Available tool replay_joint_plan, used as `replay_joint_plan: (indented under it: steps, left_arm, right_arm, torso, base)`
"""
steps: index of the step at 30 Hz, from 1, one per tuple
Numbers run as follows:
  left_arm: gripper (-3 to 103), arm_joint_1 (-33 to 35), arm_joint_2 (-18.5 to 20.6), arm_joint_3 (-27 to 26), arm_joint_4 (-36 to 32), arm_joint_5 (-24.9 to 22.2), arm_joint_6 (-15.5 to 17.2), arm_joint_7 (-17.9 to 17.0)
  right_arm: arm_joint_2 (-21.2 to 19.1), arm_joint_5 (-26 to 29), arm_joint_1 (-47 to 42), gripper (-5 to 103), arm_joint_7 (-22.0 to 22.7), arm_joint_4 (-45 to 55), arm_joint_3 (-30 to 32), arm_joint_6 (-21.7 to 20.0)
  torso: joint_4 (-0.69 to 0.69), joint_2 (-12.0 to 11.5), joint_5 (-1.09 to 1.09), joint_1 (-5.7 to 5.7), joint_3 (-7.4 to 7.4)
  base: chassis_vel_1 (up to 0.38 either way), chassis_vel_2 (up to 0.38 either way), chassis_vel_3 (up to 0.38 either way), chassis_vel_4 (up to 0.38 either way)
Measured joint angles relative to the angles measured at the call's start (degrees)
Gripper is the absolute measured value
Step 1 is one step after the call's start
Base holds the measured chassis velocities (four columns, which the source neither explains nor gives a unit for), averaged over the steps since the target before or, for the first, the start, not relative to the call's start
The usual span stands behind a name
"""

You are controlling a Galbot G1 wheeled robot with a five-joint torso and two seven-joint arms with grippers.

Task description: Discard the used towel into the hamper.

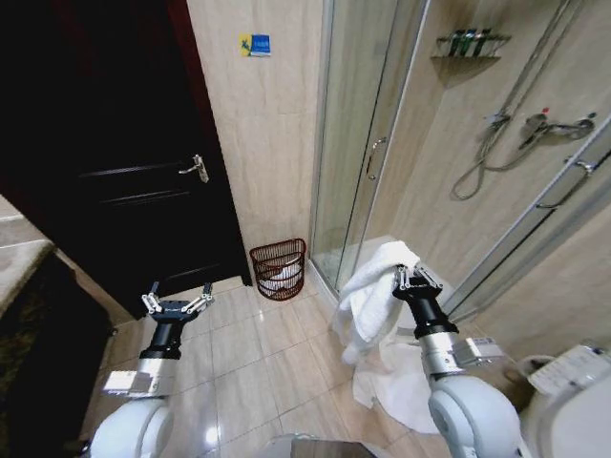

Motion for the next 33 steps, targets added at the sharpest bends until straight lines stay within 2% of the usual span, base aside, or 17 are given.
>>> replay_joint_plan:
  steps: [8,14,33]
  left_arm:
    - [100,0.1,0.0,-0.3,0.2,0.0,-0.4,0.6]
    - [100,-0.1,-0.1,-0.2,1.4,0.6,-2.4,0.8]
    - [100,0.3,-0.4,-0.5,1.0,0.5,-3.1,0.8]
  right_arm:
    - [0.0,-0.1,0.1,4,-0.3,-0.1,0.0,0.0]
    - [0.1,-0.2,0.0,4,-0.8,-0.3,0.2,0.2]
    - [0.2,-0.1,-0.1,4,-4.6,-1.2,1.1,1.2]
  torso:
    - [0.01,0.0,-0.01,0.0,0.0]
    - [0.0,0.0,-0.01,0.0,0.0]
    - [0.0,0.0,-0.01,-0.01,0.0]
  base:
    - [0.084,0.089,0.073,0.075]
    - [0.043,0.034,0.05,0.042]
    - [-0.02,0.021,0.02,-0.021]
